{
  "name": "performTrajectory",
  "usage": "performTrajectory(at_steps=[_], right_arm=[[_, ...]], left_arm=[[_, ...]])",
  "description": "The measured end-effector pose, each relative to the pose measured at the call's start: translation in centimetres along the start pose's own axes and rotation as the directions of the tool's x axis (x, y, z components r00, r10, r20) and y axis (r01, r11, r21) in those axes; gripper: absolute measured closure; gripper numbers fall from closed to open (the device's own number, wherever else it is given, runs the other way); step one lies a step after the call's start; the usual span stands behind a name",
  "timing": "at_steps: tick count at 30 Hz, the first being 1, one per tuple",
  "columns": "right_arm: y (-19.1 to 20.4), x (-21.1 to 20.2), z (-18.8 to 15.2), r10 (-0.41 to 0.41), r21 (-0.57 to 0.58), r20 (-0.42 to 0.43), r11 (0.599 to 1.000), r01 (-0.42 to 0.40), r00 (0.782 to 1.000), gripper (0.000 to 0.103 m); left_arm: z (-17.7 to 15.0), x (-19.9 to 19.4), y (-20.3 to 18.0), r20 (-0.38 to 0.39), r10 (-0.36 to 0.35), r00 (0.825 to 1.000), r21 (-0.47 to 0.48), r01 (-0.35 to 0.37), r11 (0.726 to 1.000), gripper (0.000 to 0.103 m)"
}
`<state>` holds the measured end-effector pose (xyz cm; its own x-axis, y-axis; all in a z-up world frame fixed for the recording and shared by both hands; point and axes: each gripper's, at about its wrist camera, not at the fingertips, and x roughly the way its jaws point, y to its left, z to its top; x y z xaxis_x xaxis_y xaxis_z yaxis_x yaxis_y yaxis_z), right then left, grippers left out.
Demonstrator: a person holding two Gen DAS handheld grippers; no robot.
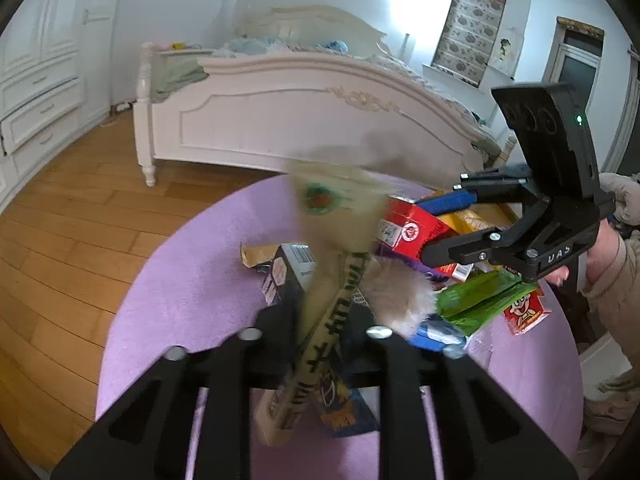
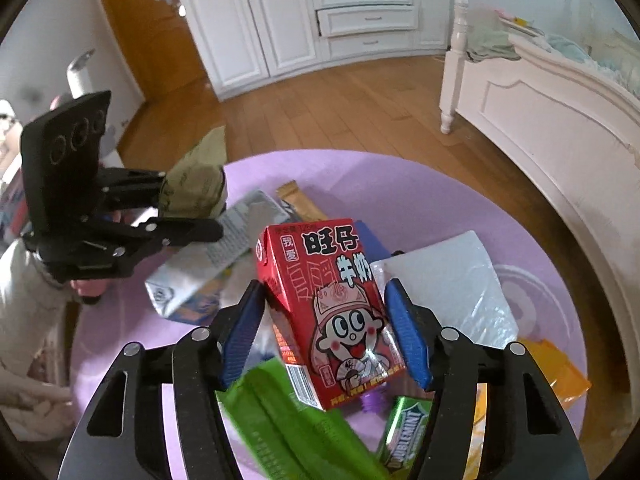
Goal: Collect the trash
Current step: 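Grasp the red Wangzai carton with the right tool while the left tool grasps the cream bag, then carry both items to the black bin and open both tools to drop them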
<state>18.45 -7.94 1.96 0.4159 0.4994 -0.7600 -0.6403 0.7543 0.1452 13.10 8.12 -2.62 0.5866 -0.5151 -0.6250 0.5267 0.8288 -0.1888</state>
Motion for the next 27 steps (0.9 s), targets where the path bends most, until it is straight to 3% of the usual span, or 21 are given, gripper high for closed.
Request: performTrajectory(at_steps=[5,8,15,17,22,27], right_arm=[[0.4,-4.0,-1.3,0.09,0.115,0.169,0.987,-0.11,0.981,0.043],[-0.7,-6.4,-3.1,0.168,0.224,0.291,0.945,-0.238,0.942,0.044],[-3.1,-11.3,-8.2,0.172,0.336,0.461,0.874,-0.351,0.87,0.044],[-4.4,-13.0,-10.2,0.137,0.368,0.504,0.859,-0.356,0.853,0.044],[-8.3,-18.6,-18.6,-0.067,0.508,0.568,0.813,-0.285,0.82,0.044],[-12.6,-22.9,-27.2,-0.27,0.651,0.542,0.733,-0.195,0.795,0.044]], left_arm=[[-0.5,-4.0,-0.8,0.091,0.051,0.995,-0.08,-0.044,0.996,0.092],[0.0,-6.5,-1.3,0.155,0.066,0.986,-0.144,-0.044,0.989,0.092],[1.7,-7.5,-6.6,0.186,0.021,0.982,-0.155,0.008,0.988,0.092],[2.4,-6.5,-9.3,0.18,-0.008,0.984,-0.13,0.032,0.991,0.092],[4.5,-1.0,-16.6,0.122,-0.124,0.985,-0.054,0.131,0.99,0.092],[5.7,6.6,-24.8,0.01,-0.277,0.961,-0.026,0.277,0.96,0.092]])
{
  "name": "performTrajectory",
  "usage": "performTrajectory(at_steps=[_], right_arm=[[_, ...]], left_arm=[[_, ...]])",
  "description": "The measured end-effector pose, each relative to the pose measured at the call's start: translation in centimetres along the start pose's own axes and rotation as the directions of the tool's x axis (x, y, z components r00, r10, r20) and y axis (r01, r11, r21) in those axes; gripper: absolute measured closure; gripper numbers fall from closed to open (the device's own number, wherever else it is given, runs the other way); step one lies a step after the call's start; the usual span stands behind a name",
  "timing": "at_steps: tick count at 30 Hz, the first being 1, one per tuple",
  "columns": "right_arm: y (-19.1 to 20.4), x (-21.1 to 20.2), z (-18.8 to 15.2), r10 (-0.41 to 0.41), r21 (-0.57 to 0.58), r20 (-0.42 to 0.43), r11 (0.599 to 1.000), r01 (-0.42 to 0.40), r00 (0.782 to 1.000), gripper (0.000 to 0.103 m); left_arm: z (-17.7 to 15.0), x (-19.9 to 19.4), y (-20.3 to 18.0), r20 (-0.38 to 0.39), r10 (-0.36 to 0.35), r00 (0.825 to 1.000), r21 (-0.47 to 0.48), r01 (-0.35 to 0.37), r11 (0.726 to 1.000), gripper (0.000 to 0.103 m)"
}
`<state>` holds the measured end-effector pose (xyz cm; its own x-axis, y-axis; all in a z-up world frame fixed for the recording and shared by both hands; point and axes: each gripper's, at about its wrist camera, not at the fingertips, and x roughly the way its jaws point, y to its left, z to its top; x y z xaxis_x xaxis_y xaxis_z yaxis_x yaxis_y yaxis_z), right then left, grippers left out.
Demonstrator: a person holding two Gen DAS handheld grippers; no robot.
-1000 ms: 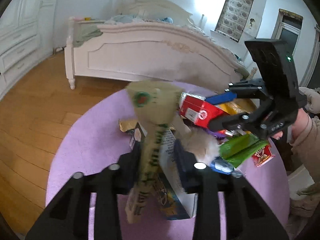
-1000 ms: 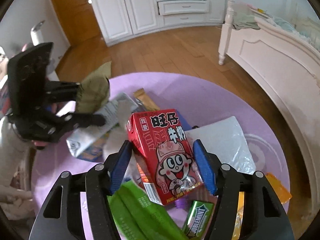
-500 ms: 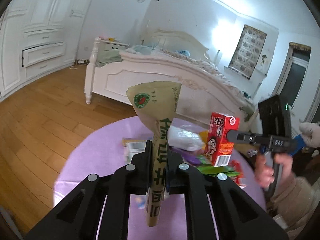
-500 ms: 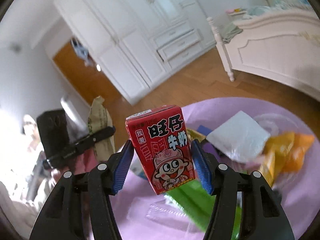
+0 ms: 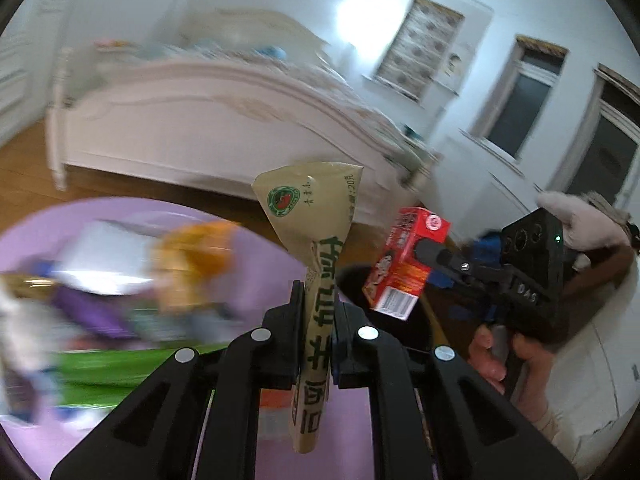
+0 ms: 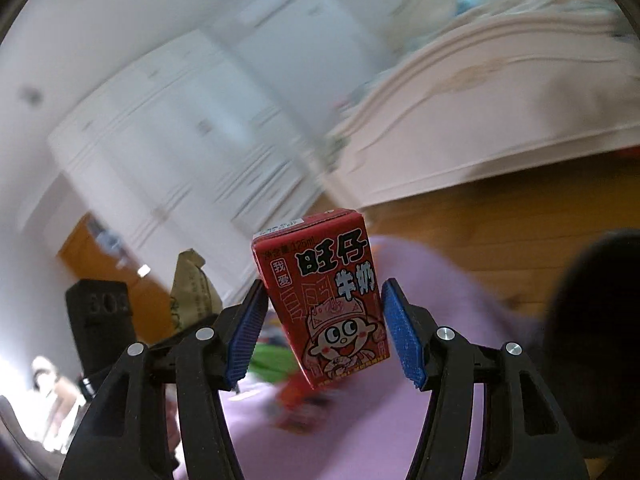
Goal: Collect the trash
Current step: 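Carry both items to the black bin and open both tools to drop them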
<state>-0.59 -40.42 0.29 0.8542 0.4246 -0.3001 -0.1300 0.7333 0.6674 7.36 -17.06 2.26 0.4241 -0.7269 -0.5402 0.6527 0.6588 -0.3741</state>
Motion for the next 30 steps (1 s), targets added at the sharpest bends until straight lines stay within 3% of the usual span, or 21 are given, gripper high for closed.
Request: performTrajectory(at_steps=[6,13,22,30], right_arm=[[-8.7,-3.6,-1.2,-0.141,0.131,0.042,0.982,0.135,0.989,0.044],[-16.0,-3.5,-4.6,-0.223,0.26,0.013,0.942,0.212,0.975,0.044],[-21.2,-3.2,-6.9,-0.246,0.347,-0.029,0.906,0.24,0.969,0.044],[-21.3,-1.2,-6.5,-0.242,0.365,-0.071,0.897,0.251,0.968,0.044]], left_arm=[[-0.1,9.5,-5.9,-0.128,-0.111,0.986,0.029,0.115,0.993,0.092],[-0.8,17.4,-8.6,-0.251,-0.116,0.961,0.015,0.123,0.992,0.092],[-1.9,21.3,-9.7,-0.337,-0.086,0.937,0.027,0.101,0.995,0.092],[-1.9,23.1,-11.0,-0.366,-0.051,0.929,0.038,0.069,0.997,0.089]])
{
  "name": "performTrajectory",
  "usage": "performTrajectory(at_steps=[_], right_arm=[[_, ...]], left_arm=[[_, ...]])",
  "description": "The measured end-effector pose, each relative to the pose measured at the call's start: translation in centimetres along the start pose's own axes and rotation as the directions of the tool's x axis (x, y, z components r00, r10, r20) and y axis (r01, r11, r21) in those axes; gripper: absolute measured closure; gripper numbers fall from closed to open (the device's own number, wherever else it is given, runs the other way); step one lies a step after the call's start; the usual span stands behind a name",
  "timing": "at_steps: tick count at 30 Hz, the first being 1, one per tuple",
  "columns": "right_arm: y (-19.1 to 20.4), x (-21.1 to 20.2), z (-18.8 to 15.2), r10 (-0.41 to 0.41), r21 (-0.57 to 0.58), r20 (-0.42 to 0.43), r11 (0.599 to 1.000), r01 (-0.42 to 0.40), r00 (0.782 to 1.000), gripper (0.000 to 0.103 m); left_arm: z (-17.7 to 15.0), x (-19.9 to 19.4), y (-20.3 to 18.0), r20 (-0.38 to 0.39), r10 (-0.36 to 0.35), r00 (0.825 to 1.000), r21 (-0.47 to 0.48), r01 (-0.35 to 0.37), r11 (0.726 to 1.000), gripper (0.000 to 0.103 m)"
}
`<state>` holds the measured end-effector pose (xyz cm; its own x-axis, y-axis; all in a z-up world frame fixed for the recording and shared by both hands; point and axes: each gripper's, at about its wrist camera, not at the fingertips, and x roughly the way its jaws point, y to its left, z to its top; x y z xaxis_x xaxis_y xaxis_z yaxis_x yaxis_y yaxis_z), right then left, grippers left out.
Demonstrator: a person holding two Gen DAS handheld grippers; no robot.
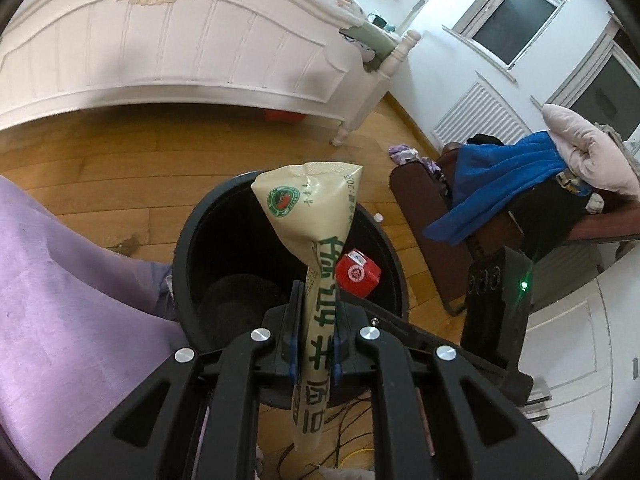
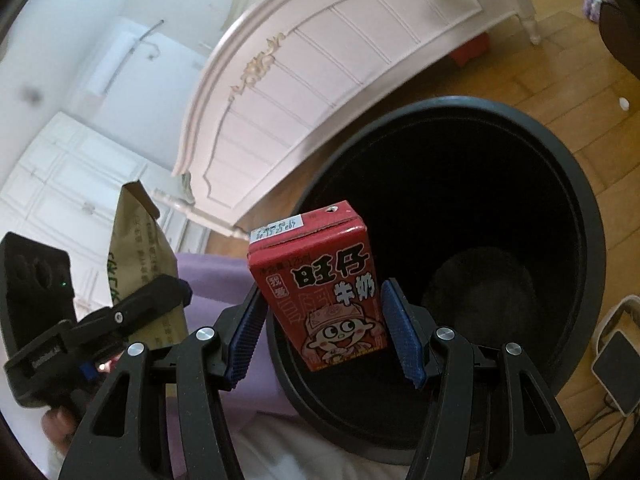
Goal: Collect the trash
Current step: 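Carry both items to the black bin and open both tools to drop them, then grasp the white milk carton with the left tool while the right tool grasps the yellow bag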
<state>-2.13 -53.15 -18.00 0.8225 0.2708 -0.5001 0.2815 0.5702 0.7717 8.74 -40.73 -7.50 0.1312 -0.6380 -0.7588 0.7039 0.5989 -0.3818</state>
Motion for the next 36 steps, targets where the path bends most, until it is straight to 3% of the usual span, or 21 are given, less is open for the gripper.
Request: performTrajectory(at_steps=[4,5,7,8,9,23,30,36], right_arm=[[-0.1,0.0,-0.2,-0.009,0.003,-0.013,1.0,0.009,1.0,0.044],[-0.1,0.2,-0.1,-0.011,0.007,-0.018,1.0,0.011,1.0,0.044],[-0.3,0.4,-0.1,-0.016,0.014,-0.021,1.0,0.016,1.0,0.034],[-0.4,0.4,-0.1,-0.018,0.018,-0.015,1.0,0.018,1.0,0.028],[-0.4,0.4,0.0,-0.015,0.023,-0.007,1.0,0.015,1.0,0.027],[3.7,-0.5,0.1,-0.02,-0.078,0.024,0.997,0.021,1.0,0.027],[8.5,-0.5,-0.7,0.017,-0.17,0.021,0.985,-0.013,1.0,0.024],[13.7,0.5,-1.9,0.053,-0.265,-0.019,0.963,-0.056,0.998,0.024]], left_arm=[[0.0,0.2,-0.1,-0.011,0.002,1.0,0.004,-0.002,1.0,0.088],[0.0,0.1,-0.1,-0.01,0.006,1.0,0.009,-0.006,1.0,0.084],[0.2,0.1,-0.4,-0.002,0.023,1.0,0.014,-0.023,1.0,0.058],[0.2,-0.1,-0.3,0.013,0.035,0.999,0.008,-0.035,0.999,0.035],[0.1,-0.5,-0.2,0.032,0.035,0.999,0.003,-0.035,0.999,0.027],[-2.1,-5.7,-0.2,0.165,0.059,0.985,0.008,-0.061,0.998,0.018],[-4.2,-11.1,0.0,0.273,0.122,0.954,0.015,-0.131,0.991,0.015],[-6.6,-16.5,2.6,0.347,0.223,0.911,-0.051,-0.219,0.974,0.015]])
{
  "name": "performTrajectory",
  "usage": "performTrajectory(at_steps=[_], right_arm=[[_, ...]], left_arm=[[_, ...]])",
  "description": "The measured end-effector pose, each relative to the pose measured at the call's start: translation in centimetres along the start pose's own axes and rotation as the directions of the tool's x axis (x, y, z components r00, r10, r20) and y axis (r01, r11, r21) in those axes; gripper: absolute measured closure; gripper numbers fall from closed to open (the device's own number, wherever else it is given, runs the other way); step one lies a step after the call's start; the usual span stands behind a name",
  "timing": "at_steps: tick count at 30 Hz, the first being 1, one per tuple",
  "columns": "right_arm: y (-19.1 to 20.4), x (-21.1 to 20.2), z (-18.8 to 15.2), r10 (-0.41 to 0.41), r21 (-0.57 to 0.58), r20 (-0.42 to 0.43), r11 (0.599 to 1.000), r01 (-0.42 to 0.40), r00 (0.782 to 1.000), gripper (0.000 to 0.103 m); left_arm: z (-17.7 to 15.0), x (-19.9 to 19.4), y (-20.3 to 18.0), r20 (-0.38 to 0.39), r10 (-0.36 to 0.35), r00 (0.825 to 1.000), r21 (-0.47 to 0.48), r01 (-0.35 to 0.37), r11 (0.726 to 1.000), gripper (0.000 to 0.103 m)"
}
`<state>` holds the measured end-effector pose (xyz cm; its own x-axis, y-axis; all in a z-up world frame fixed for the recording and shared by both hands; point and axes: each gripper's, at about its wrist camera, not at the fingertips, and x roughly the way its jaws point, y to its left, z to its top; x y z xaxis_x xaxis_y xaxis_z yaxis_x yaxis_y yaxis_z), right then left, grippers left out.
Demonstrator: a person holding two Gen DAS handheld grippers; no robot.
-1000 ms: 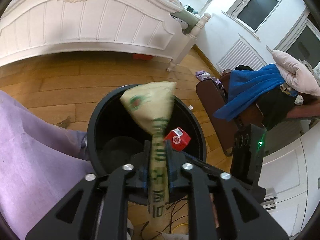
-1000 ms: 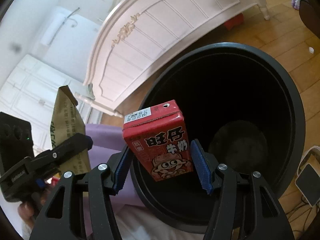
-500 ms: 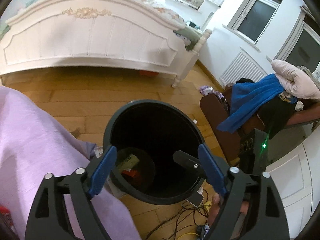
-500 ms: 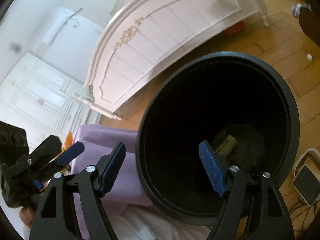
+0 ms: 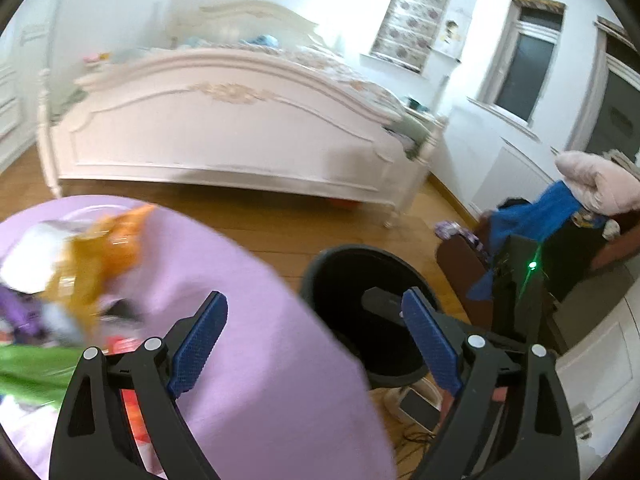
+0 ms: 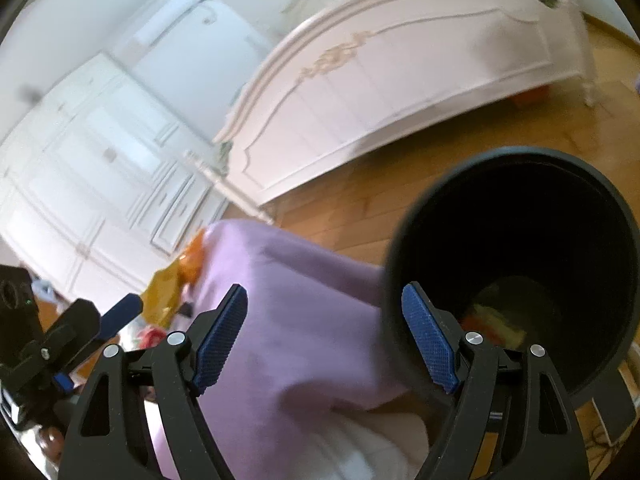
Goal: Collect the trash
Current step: 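Grasp the white milk carton with the left tool while the right tool grasps the yellow bag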
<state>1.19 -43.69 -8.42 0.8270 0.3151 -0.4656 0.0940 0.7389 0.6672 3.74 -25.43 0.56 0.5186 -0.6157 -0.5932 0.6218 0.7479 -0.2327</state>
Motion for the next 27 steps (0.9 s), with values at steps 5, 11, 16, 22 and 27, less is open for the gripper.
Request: performTrajectory(at_steps=[5,11,16,22,27], right_arm=[[5.6,1.9,0.1,0.043,-0.104,-0.046,0.993,-0.047,0.998,0.024],[12.4,4.3,0.6,0.079,-0.231,-0.097,0.968,-0.1,0.992,0.024],[17.9,6.8,0.8,0.061,-0.335,-0.155,0.936,-0.111,0.986,0.024],[22.5,11.0,-0.2,-0.013,-0.434,-0.24,0.896,-0.095,0.971,0.024],[25.0,14.5,-1.3,-0.128,-0.522,-0.279,0.852,-0.038,0.952,0.038]], left_arm=[[-0.8,-4.5,4.9,0.051,0.111,0.993,-0.078,-0.107,0.991,0.015],[-2.7,-10.2,12.3,0.086,0.274,0.958,-0.201,-0.253,0.946,0.015],[-4.1,-13.8,17.6,0.086,0.419,0.904,-0.267,-0.384,0.884,0.015],[-5.3,-15.2,23.1,0.017,0.52,0.854,-0.31,-0.49,0.815,0.015],[-5.5,-14.5,25.1,-0.041,0.531,0.846,-0.293,-0.519,0.803,0.016]])
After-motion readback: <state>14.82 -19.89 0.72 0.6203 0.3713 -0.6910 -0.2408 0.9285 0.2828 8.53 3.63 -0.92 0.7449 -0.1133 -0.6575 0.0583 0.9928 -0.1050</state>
